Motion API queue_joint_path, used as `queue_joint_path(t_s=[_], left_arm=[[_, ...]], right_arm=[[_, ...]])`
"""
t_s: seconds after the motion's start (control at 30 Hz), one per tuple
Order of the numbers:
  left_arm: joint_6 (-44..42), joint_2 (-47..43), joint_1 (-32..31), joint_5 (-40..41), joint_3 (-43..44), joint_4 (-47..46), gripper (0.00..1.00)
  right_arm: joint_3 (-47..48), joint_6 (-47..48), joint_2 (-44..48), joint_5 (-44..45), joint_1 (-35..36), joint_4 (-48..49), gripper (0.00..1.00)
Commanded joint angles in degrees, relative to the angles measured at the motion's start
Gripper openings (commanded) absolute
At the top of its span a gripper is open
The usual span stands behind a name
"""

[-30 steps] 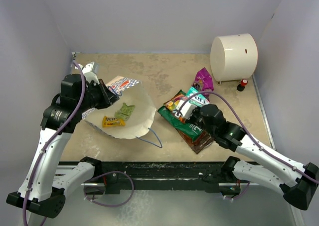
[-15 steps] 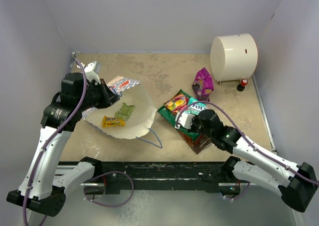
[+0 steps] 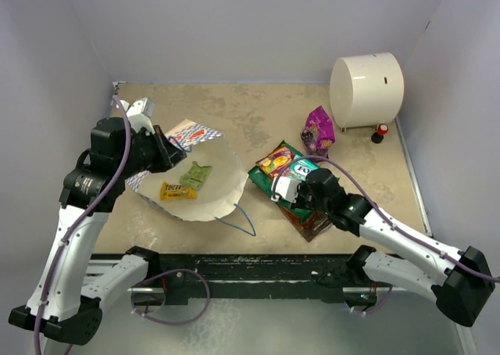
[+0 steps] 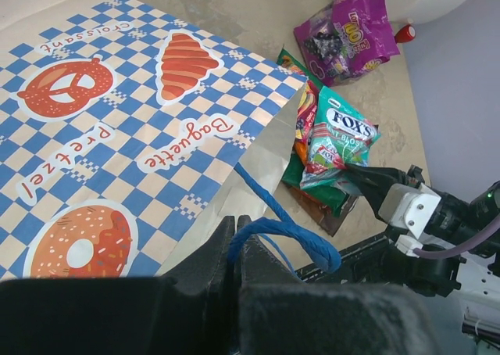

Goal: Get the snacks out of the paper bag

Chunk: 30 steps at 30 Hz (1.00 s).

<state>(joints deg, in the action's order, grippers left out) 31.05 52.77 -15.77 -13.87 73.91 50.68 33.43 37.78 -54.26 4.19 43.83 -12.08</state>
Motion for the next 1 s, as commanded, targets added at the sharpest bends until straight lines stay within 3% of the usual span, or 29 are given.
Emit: queue_joint_path(t_s=[0.0, 0.07, 0.13, 0.27, 0.5, 0.63, 0.8, 0.97], left_arm=[[1.4, -1.6, 0.2, -0.1, 0.0, -2.0, 0.0], [1.1, -1.7, 0.3, -1.2, -0.1, -2.3, 0.0], [0.0, -1.7, 0.2, -3.8, -0.4, -3.9, 0.0], [-3.4, -1.1, 0.2, -12.1, -1.7, -6.7, 0.0], [-2.1, -2.7, 0.2, -22.4, -6.4, -10.7, 0.0], [0.4, -4.9, 0.1, -25.9, -10.6, -13.2, 0.0], [1.5, -7.3, 0.2, -25.5, -13.0, -10.8, 0.0], [1.3, -8.8, 0.2, -25.5, -13.5, -6.8, 0.0]], right_arm=[[5.5, -2.9, 2.0, -3.6, 0.0, -4.0, 0.28], [8.1, -3.3, 3.3, -4.6, 0.0, -6.6, 0.51], [10.1, -3.7, 4.7, -4.7, 0.0, -8.6, 0.65], [13.3, -6.5, 7.2, -3.7, 0.1, -5.4, 0.77], [15.2, -18.5, 3.0, -19.6, 1.7, 9.1, 0.78], [12.9, -21.0, -1.8, -15.7, 12.4, 20.4, 0.79], [11.3, -16.2, -11.3, -12.0, 21.3, 32.7, 0.79], [8.5, -0.5, -22.1, -19.5, 22.3, 47.8, 0.73]])
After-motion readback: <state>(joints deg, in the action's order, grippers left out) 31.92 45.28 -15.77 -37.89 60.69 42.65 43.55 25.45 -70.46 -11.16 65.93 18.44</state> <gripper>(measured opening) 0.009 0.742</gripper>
